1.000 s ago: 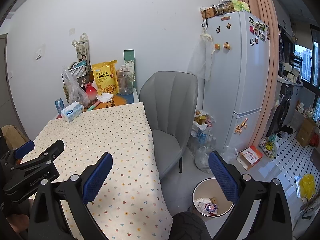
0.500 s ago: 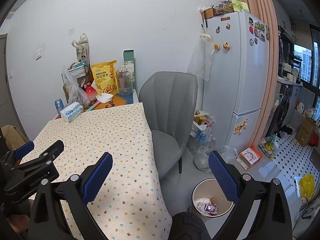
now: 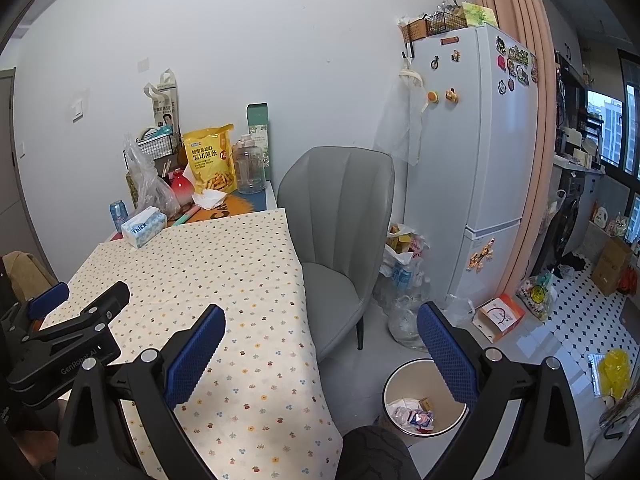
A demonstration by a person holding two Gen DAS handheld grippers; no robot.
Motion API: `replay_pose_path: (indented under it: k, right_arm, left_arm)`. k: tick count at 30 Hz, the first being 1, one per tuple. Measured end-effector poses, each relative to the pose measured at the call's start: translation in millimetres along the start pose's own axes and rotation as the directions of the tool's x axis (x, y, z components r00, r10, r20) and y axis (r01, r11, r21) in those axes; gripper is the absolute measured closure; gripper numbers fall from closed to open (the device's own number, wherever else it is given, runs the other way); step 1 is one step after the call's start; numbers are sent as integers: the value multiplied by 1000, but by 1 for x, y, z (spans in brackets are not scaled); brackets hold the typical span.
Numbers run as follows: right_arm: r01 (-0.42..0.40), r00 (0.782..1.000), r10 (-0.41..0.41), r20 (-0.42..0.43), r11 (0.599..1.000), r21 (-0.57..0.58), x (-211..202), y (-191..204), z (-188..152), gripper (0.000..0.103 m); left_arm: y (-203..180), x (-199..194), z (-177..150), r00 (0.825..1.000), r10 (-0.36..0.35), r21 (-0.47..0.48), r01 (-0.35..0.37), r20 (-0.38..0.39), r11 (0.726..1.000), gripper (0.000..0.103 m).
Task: Collect trash
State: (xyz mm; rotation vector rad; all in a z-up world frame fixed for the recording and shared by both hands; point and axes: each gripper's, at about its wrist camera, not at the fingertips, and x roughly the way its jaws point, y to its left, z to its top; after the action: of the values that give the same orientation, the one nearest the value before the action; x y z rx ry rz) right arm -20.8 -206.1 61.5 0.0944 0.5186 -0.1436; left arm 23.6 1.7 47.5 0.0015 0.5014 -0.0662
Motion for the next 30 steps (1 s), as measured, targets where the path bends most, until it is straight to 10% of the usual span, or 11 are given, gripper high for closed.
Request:
replay_pose_path:
  k: [30]
  right_arm:
    - [5,1000,-6,-30,1000,-20,12,9,-8,9]
  left_arm:
    - [10,14,-9,999,36,-12,-36,-34,999,6]
